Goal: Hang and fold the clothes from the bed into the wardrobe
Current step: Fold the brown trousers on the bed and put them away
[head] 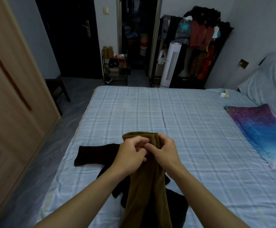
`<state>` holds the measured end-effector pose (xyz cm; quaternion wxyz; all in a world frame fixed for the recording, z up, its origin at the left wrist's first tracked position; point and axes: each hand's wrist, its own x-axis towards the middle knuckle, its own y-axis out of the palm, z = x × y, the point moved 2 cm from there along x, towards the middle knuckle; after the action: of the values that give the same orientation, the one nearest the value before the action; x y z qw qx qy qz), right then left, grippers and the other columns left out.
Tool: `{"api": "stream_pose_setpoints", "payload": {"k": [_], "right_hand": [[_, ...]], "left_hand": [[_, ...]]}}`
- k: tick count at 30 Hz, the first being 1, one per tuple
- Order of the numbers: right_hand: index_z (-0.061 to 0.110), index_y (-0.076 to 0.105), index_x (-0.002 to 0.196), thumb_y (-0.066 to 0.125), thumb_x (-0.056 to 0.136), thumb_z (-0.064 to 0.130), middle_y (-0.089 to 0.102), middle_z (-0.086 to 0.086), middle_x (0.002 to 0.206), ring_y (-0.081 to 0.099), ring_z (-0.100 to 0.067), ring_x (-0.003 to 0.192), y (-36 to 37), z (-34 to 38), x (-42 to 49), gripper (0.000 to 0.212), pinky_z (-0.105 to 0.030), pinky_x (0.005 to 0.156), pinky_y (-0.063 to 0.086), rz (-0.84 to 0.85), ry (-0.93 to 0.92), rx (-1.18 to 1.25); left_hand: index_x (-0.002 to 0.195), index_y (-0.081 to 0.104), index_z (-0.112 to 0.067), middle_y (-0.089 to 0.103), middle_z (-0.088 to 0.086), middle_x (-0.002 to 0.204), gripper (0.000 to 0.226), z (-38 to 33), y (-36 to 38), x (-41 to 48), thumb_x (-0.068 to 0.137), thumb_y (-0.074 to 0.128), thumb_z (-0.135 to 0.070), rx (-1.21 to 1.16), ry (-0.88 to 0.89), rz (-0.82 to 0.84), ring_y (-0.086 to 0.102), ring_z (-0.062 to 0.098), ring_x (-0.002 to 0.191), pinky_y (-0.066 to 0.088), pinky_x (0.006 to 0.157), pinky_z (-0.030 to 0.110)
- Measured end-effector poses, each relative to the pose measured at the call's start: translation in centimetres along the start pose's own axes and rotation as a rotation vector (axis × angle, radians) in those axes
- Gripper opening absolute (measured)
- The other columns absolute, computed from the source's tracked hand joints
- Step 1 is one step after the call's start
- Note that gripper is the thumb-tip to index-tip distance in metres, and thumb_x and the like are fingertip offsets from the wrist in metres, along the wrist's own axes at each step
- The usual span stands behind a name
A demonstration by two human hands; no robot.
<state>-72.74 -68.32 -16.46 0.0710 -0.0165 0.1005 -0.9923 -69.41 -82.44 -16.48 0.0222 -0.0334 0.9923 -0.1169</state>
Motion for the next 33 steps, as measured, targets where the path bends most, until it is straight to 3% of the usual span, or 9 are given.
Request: {"api": "stream_pose_setpoints", "payload": {"k": [4,6,8,11,13,16,20,25,33], "right_hand": [[0.01,0.069,0.096,0.071,0.086,0.002,0.075,-0.006,0.088,0.072,-0.023,0.087,-1.1,0.1,0.6,0.013,-0.036,0.077,0.06,0.057,-0.049,0.034],[0.008,0.068,0.098,0.07,0.086,0.0,0.074,-0.007,0.09,0.072,-0.023,0.089,-1.8,0.6,0.9,0.014,-0.033,0.077,0.059,0.091,-0.078,0.064],[0.009,0.068,0.099,0.07,0.087,0.0,0.074,-0.008,0.092,0.071,-0.024,0.091,-2.6,1.3,0.9,0.014,-0.033,0.079,0.058,0.151,-0.106,0.076],[0.009,0.068,0.1,0.069,0.088,0.001,0.072,-0.012,0.095,0.069,-0.028,0.094,-3.6,2.8,0.3,0.014,-0.038,0.084,0.058,0.235,-0.151,0.112],[0.006,0.067,0.101,0.068,0.088,0.0,0.07,-0.014,0.096,0.068,-0.027,0.094,-4.2,3.9,-0.6,0.014,-0.038,0.085,0.058,0.274,-0.177,0.136],[0.004,0.067,0.102,0.066,0.089,-0.002,0.069,-0.012,0.095,0.068,-0.025,0.094,-5.4,5.9,-2.6,0.015,-0.034,0.084,0.057,0.275,-0.211,0.142],[-0.001,0.064,0.106,0.064,0.089,-0.003,0.069,-0.011,0.097,0.068,-0.025,0.095,-7.5,8.1,-6.2,0.016,-0.033,0.085,0.057,0.22,-0.247,0.135],[0.006,0.067,0.107,0.065,0.089,-0.002,0.074,-0.009,0.101,0.071,-0.022,0.098,-9.9,10.0,-10.8,0.02,-0.026,0.081,0.056,0.086,-0.29,0.133],[0.003,0.065,0.112,0.069,0.088,0.004,0.075,-0.002,0.098,0.072,-0.016,0.097,-12.5,14.6,-19.7,0.024,-0.022,0.079,0.057,0.003,-0.468,0.101]], "left_hand": [[0.096,0.072,-0.023,0.073,-0.009,0.087,0.017,-0.5,-3.4,0.7,0.082,0.077,-0.014,0.168,0.179,-0.211,0.068,0.005,0.079,0.057,0.071,0.023],[0.107,0.067,-0.028,0.068,-0.014,0.102,0.038,-0.1,-5.2,1.3,0.074,0.085,-0.024,0.288,0.198,-0.221,0.063,0.003,0.091,0.052,0.075,0.021],[0.129,0.054,-0.034,0.056,-0.015,0.126,0.073,0.4,-6.3,1.9,0.066,0.09,-0.036,0.438,0.165,-0.115,0.052,0.004,0.112,0.047,0.09,0.028],[0.145,0.037,-0.035,0.046,-0.012,0.139,0.105,0.7,-6.9,2.1,0.057,0.095,-0.038,0.429,0.113,0.042,0.043,0.006,0.127,0.042,0.105,0.033],[0.14,0.042,-0.038,0.053,-0.014,0.132,0.099,0.1,-6.8,1.9,0.057,0.096,-0.031,0.301,0.124,0.116,0.053,0.002,0.121,0.05,0.098,0.025],[0.117,0.063,-0.035,0.07,-0.005,0.11,0.065,-1.7,-6.6,0.5,0.062,0.093,-0.018,0.138,0.183,0.206,0.068,0.011,0.102,0.057,0.081,0.023],[0.096,0.067,-0.018,0.07,-0.002,0.084,0.037,-5.0,-6.0,-2.5,0.069,0.089,-0.007,0.128,0.261,0.277,0.069,0.012,0.08,0.055,0.07,0.024],[0.098,0.064,-0.014,0.068,-0.007,0.08,0.037,-8.8,-5.1,-6.4,0.072,0.086,0.0,0.102,0.384,0.299,0.069,0.012,0.08,0.057,0.07,0.025],[0.101,0.065,-0.011,0.071,-0.008,0.081,0.039,-15.6,-4.5,-17.7,0.07,0.088,-0.007,0.097,0.53,0.11,0.07,0.012,0.082,0.061,0.072,0.029]]}}
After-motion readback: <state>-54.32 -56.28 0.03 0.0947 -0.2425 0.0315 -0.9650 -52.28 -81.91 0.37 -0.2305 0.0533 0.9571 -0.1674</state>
